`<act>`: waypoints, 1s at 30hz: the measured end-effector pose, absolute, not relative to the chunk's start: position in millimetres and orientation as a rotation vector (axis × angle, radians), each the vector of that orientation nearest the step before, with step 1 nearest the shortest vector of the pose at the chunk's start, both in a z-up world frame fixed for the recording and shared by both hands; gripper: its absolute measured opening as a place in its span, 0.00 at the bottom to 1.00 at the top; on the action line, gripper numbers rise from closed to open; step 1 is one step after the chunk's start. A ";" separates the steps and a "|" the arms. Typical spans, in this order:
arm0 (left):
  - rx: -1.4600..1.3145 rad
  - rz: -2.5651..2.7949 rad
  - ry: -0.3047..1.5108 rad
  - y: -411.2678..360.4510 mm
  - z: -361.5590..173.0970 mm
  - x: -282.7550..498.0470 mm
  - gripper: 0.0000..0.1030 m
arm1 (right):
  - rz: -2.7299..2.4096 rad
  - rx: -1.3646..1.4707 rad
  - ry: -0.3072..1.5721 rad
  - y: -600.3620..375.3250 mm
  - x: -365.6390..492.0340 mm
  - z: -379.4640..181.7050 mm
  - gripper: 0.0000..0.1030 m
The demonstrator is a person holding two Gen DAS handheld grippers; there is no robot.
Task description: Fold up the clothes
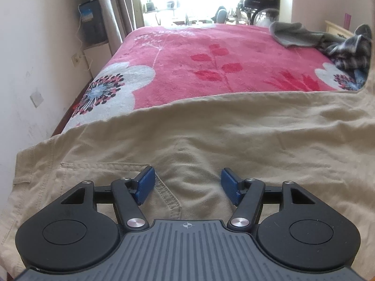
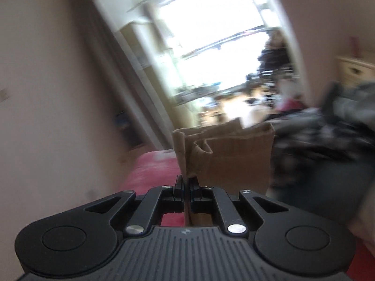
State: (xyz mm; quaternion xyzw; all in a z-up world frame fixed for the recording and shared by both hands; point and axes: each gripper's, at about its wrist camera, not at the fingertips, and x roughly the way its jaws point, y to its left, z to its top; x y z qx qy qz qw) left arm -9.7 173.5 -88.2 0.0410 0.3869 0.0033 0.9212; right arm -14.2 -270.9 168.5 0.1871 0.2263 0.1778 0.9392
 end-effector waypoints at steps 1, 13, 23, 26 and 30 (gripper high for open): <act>0.076 0.006 0.790 174.5 -88.8 -10.2 0.62 | 0.404 0.375 0.468 -256.6 -10.4 175.5 0.06; -0.141 0.004 0.715 199.6 -77.1 -23.9 0.63 | 0.841 0.368 0.636 -62.6 50.4 187.6 0.05; -0.478 0.251 0.641 313.9 -45.5 -106.1 0.63 | 0.921 0.416 0.769 52.9 77.9 124.7 0.05; -0.594 0.344 0.631 350.4 -42.2 -137.3 0.63 | 1.001 0.391 0.726 90.7 63.4 118.4 0.05; -0.714 0.435 0.647 385.4 -50.1 -171.4 0.63 | 1.111 0.271 0.677 148.4 29.1 92.4 0.05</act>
